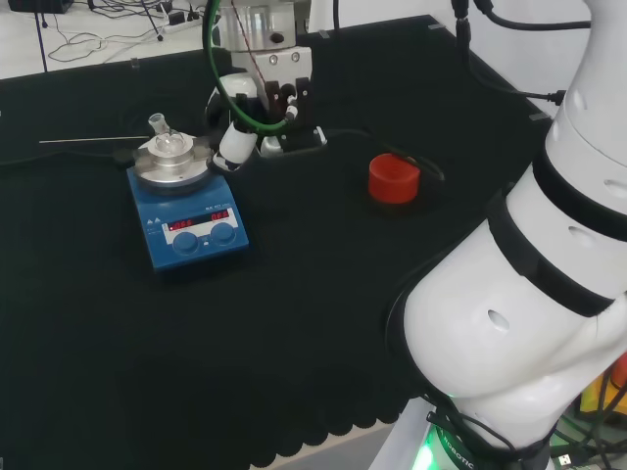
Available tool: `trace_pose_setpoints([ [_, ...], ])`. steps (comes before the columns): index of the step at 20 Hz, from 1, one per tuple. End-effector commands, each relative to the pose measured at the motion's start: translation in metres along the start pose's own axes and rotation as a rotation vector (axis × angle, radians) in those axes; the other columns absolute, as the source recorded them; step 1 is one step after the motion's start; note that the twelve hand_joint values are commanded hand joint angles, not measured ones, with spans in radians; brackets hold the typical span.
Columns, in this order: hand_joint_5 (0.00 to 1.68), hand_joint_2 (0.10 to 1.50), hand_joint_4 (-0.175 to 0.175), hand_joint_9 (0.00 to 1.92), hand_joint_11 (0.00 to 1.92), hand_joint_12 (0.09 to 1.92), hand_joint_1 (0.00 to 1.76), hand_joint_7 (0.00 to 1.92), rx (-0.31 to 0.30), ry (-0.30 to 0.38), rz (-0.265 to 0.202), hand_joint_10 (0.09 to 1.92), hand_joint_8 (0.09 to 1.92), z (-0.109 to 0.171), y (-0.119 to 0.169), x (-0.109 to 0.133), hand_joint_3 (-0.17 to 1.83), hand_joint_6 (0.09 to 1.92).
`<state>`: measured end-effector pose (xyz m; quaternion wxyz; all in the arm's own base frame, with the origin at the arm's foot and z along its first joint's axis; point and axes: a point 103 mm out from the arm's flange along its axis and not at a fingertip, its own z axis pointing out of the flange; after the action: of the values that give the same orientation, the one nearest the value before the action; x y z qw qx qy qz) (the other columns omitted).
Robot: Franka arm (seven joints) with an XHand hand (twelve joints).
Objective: Turn on the heater.
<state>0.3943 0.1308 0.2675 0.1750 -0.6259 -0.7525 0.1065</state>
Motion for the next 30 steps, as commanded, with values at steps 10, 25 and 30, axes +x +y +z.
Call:
trace_pose_setpoints([
  [10,0.51,0.58,-0.097,1.59,1.31,1.27,1.37,1.50,0.170,-0.103,-0.066,1.36,1.54,0.014,0.017,0.044,1.03,0.69],
  [25,0.29,0.49,-0.053,1.63,1.31,1.35,1.41,1.55,0.364,-0.110,-0.063,1.40,1.58,0.031,0.030,0.051,1.23,0.57],
  [30,0.30,0.48,-0.050,1.63,1.31,1.35,1.41,1.55,0.392,-0.116,-0.065,1.41,1.58,0.035,0.029,0.052,1.25,0.49],
])
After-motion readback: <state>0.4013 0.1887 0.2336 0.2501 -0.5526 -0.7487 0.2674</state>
